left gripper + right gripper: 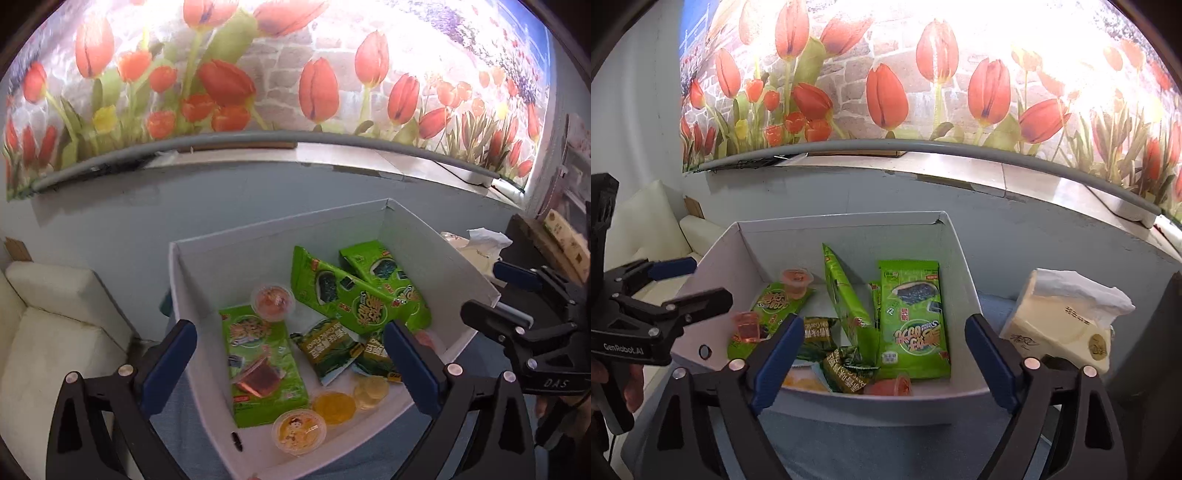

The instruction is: Organize snacks

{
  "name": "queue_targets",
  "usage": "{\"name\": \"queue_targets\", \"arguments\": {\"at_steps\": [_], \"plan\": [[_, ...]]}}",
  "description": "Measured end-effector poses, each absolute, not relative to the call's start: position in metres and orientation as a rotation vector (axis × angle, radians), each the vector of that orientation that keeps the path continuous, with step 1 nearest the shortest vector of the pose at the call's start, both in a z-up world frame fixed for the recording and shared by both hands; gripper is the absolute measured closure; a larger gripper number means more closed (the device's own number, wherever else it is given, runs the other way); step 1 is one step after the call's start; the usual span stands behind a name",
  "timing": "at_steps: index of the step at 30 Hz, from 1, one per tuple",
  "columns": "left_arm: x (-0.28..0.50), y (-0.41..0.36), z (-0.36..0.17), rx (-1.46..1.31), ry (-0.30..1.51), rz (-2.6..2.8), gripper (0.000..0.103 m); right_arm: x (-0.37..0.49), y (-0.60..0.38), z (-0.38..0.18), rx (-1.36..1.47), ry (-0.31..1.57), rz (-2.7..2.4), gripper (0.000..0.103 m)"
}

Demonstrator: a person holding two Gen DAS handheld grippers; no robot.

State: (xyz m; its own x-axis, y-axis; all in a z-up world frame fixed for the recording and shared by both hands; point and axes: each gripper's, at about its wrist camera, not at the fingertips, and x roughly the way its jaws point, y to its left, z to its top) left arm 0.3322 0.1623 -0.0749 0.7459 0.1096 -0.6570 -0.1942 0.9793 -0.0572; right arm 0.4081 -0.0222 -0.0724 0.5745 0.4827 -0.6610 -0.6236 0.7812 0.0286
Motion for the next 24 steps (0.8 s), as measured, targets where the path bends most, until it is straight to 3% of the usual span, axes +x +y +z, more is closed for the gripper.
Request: {"name": "queue_targets", "arguments": {"at_steps": [8,18,21,24], "plan": [[0.273,0.141,-0.045,-0.096,0.608,0.218,0.000,0.340,-0.041,-0.056,-0.259,0.602,0.599,0.009],[0.181,0.104,-0.035,-0.078,0.601,0.225,0.000,0.250,-0.091,-0.025,-0.068,0.626,0.670,0.009],[0.147,0.091,-0.025,-0.065,0.579,0.242,0.000,0.218,-0.103,-0.015,-0.055,0.602,0.698,0.000],[0.114,0.077,-0.013,-0.078,0.553,0.200,0.000,0.191,-0.117,-0.005,-0.039,0.581,0.713,0.000]]}}
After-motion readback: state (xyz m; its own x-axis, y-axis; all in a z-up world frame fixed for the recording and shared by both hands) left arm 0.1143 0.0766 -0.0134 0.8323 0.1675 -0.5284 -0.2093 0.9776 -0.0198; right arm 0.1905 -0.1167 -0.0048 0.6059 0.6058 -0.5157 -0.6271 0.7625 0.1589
